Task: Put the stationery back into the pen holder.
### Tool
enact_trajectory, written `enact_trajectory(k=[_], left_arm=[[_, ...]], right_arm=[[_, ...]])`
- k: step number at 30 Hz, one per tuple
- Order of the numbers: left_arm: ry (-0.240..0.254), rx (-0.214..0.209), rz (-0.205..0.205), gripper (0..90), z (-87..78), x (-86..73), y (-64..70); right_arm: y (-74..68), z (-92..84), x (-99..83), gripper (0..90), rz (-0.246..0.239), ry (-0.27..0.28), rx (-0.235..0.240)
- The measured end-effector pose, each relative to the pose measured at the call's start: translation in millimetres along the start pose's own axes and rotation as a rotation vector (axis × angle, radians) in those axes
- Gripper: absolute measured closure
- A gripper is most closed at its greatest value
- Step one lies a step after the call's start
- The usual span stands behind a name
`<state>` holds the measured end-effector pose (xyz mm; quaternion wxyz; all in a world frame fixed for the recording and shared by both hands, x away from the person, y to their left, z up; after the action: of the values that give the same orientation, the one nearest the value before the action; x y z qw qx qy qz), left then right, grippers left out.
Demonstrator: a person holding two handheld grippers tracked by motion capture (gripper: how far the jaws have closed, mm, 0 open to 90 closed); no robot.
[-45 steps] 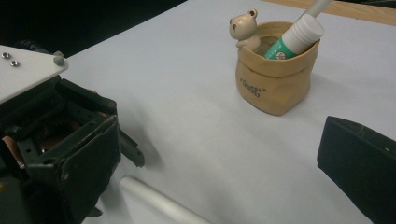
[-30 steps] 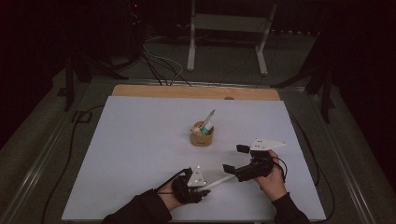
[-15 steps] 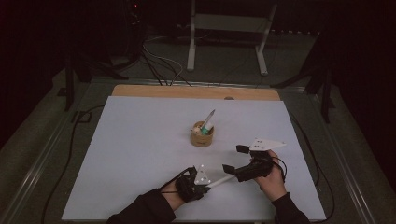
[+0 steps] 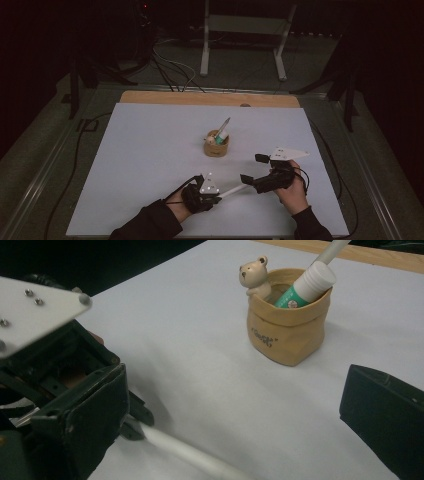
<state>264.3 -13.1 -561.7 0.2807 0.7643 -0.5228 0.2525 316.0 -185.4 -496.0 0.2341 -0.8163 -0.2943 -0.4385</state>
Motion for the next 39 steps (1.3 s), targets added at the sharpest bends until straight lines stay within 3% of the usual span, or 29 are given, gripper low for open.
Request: enact_trajectory(k=[19, 28, 39], left_arm=[[0.067, 0.029, -0.065, 80.1, -35.0, -5.4, -12.9], [0.121, 0.075, -0.098, 80.1, -53.1, -7.8, -23.2], [0.195, 0.096, -0.177, 80.0, -65.5, -14.5, -34.1]], right_arm=[[0.2, 1.6, -0.7, 0.0, 0.008, -0.003, 0.002], [-4.4, 5.2, -2.4, 0.0, -0.001, -0.014, 0.016], [-16.2, 16.4, -6.6, 0.0, -0.005, -0.031, 0.042]])
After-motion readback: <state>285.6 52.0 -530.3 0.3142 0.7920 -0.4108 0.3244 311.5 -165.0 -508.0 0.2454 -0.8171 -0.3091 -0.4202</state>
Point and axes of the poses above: each handheld gripper's, and its own axes: z roughly forward along the jaws, x roughly out of its top, y roughly to its right, the point moved 7 cm from there along z, roughly forward along the jaws, and after that the axes turned 11 degrees about -x, right-handed, at the moved point
